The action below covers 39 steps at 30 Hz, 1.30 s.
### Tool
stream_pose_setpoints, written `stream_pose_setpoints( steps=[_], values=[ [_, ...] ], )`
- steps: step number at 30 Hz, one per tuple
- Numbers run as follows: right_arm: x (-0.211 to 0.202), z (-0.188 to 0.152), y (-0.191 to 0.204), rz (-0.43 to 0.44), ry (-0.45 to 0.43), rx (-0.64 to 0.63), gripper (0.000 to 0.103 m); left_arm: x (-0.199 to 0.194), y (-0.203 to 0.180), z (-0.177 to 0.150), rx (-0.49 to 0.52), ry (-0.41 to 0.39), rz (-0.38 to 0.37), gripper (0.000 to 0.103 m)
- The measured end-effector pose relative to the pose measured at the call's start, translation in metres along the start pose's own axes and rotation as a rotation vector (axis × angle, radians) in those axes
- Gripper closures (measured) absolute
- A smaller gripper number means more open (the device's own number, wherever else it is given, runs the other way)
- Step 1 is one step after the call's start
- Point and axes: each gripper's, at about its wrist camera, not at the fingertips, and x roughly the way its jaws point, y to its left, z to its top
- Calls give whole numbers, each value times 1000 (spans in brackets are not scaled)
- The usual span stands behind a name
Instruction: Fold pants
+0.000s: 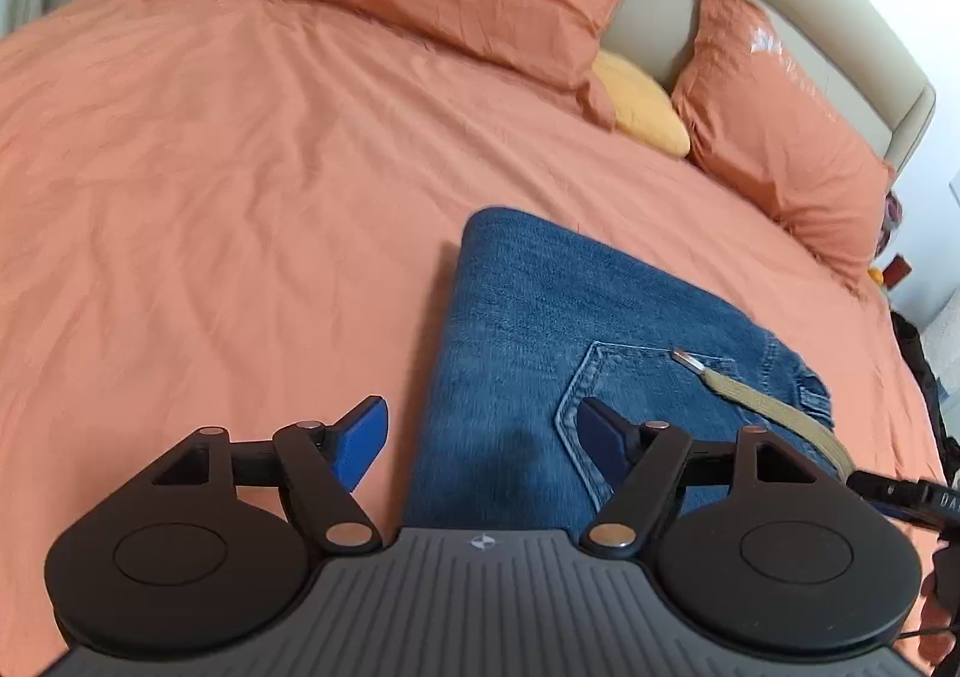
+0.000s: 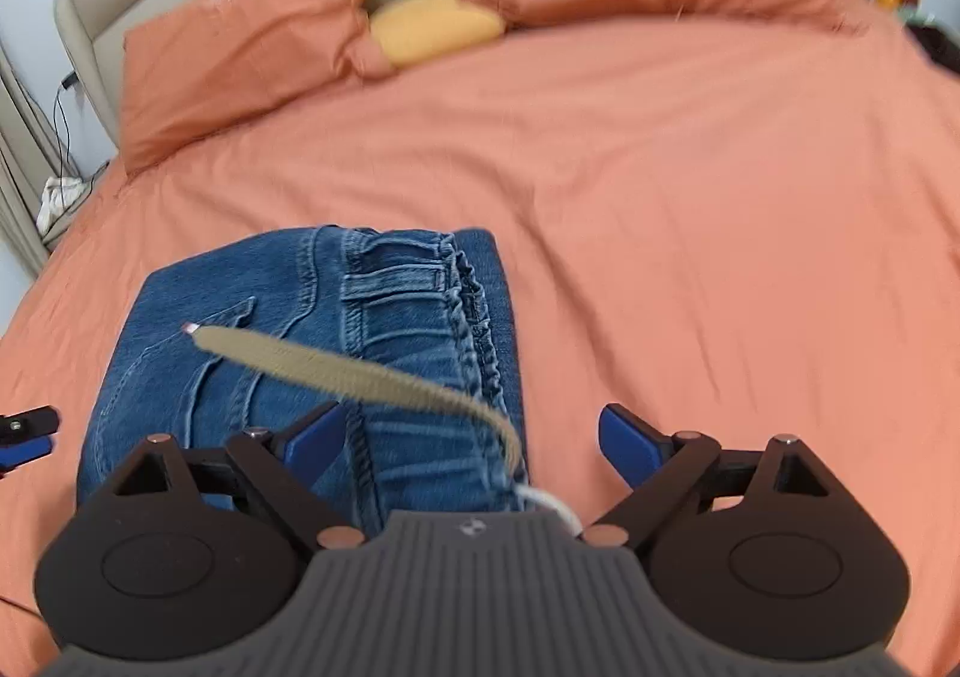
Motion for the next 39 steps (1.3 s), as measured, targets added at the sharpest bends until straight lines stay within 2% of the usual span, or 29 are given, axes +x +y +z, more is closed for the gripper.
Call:
stream_pose_setpoints(
  steps=[5, 6, 11, 16, 18, 19, 24, 29, 32, 35, 37, 39],
  values=[
    [37, 27, -13, 92, 108, 29, 13, 30, 12, 0, -29, 47, -29, 17],
    [45, 31, -17, 113, 127, 49, 13, 35, 18, -1, -51, 54, -48, 13],
    [89, 36, -38, 206, 279, 163, 9, 56, 43, 4, -153, 102, -138, 12],
    [105, 42, -38, 253, 319, 148, 7, 69, 51, 11, -191, 109, -199, 10],
    [106, 45, -36, 271, 315, 138, 14, 72, 50, 11, -179, 109, -210, 8],
    [106, 45, -36, 290, 312, 141, 22, 73, 49, 11, -170, 108, -209, 8],
    [112, 43, -39, 333, 303, 174, 27, 75, 46, 12, -165, 108, -212, 7],
    [110, 39, -37, 344, 292, 169, 39, 75, 42, 13, -139, 118, -200, 8],
    [108, 41, -31, 331, 284, 151, 45, 76, 39, 14, -116, 121, -200, 17],
    [104, 42, -24, 325, 275, 130, 54, 77, 38, 13, -114, 142, -236, 43],
    [101, 44, -21, 317, 271, 119, 58, 78, 40, 14, -124, 150, -245, 46],
    [96, 45, -19, 305, 267, 102, 60, 78, 40, 14, -119, 156, -262, 60]
  ],
)
